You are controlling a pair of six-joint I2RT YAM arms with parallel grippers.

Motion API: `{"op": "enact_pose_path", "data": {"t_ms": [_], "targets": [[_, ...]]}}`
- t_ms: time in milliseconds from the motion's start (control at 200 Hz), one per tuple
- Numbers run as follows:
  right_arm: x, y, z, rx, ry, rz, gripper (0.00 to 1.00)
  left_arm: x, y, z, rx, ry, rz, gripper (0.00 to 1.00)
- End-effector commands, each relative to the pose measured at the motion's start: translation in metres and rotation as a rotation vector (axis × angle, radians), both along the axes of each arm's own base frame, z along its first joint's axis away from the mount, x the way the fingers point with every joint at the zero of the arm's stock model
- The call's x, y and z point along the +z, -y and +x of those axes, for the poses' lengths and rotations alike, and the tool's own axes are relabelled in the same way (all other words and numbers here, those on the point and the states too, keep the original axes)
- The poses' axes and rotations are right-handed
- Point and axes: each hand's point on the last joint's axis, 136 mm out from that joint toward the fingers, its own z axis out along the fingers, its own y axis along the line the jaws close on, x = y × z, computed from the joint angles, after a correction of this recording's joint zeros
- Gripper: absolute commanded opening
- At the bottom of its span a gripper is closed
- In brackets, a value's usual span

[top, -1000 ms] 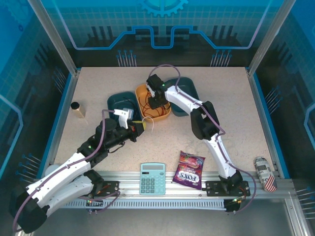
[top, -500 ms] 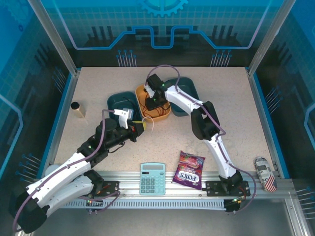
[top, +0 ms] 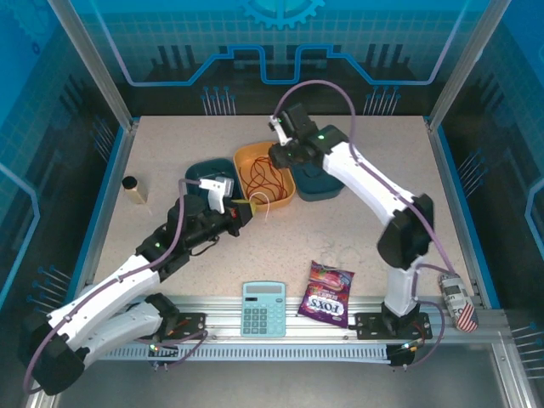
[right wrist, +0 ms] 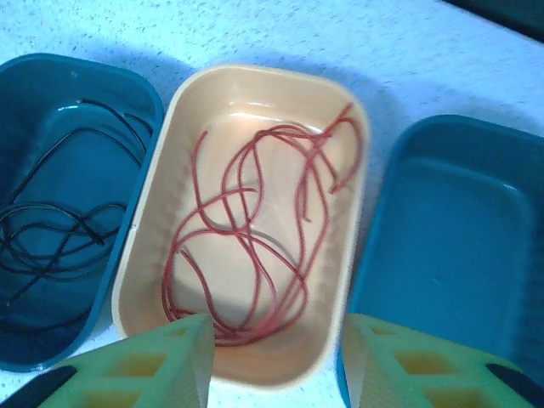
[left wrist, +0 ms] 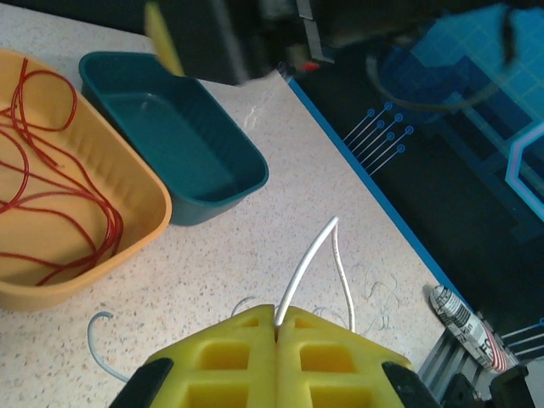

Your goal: Untangle the cables

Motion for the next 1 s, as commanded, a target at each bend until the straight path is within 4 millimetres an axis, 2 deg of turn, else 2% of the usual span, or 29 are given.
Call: {"op": "enact_pose_path", "data": {"t_ms": [0, 145, 305, 345, 405, 425, 465, 555, 795, 996], "targets": [[0.012, 0.036, -0.012, -0.112, 0.052, 0.005, 0.45, 0.028, -0.001, 0.016, 0.043, 0.059, -0.009, 0.00], [0.017, 0.088, -0.045, -0.231, 0.087, 0.028, 0.46, 0.045, 0.006, 0.039, 0.081, 0.066, -0.006, 0.00], [0.019, 0.141, -0.082, -0.337, 0.115, 0.068, 0.54, 0.069, 0.023, 0.070, 0.080, 0.090, -0.005, 0.00], [0.020, 0.153, -0.091, -0.360, 0.124, 0.083, 0.58, 0.075, 0.027, 0.079, 0.080, 0.096, -0.008, 0.00], [0.020, 0.172, -0.104, -0.399, 0.134, 0.120, 0.73, 0.083, 0.035, 0.093, 0.074, 0.104, -0.009, 0.00], [0.020, 0.178, -0.108, -0.412, 0.136, 0.132, 0.79, 0.085, 0.037, 0.098, 0.073, 0.107, -0.007, 0.00], [0.018, 0.188, -0.114, -0.436, 0.135, 0.154, 0.99, 0.089, 0.042, 0.108, 0.070, 0.115, -0.010, 0.00], [0.015, 0.208, -0.127, -0.488, 0.144, 0.187, 1.00, 0.096, 0.055, 0.129, 0.064, 0.128, -0.004, 0.00], [0.002, 0.241, -0.142, -0.605, 0.136, 0.195, 1.00, 0.081, 0.096, 0.188, 0.035, 0.101, 0.030, 0.00], [-0.010, 0.252, -0.150, -0.667, 0.091, 0.201, 1.00, 0.046, 0.121, 0.232, 0.038, 0.054, 0.111, 0.00]]}}
